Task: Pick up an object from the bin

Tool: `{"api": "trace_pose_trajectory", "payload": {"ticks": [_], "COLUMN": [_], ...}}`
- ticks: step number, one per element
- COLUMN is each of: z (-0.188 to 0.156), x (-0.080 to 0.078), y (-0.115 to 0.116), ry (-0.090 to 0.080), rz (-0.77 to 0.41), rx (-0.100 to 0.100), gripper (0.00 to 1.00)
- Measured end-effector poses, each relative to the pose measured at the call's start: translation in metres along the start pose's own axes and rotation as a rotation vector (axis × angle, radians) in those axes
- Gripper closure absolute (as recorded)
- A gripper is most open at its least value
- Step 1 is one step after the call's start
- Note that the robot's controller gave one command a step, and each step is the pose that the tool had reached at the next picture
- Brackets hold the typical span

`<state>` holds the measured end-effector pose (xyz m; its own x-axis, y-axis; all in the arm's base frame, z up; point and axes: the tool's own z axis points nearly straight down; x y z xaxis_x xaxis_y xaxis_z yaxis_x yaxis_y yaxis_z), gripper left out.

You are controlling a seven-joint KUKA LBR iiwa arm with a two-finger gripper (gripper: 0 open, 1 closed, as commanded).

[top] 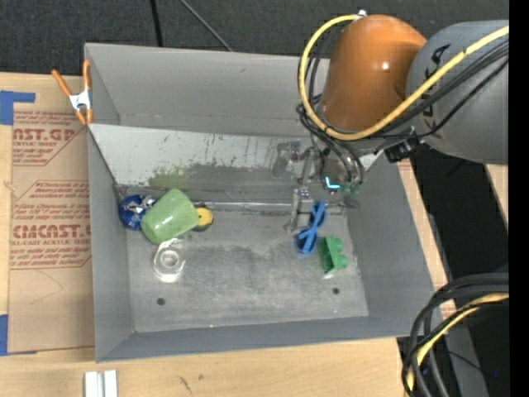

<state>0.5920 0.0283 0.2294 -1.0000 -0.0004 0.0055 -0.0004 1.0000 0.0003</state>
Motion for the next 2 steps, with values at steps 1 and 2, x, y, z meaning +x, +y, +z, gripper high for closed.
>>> {"api": "trace_pose_trajectory", "payload": {"ticks": [1,2], "z": [0.069,0.155], "x": [0.021,0.057], "y": [-0.065,-0.109], "ry": [0.001,-0.002], "rz": [-0.001,-0.185], "rx": [0.003,0.0], "gripper": [0.0,0.0]}}
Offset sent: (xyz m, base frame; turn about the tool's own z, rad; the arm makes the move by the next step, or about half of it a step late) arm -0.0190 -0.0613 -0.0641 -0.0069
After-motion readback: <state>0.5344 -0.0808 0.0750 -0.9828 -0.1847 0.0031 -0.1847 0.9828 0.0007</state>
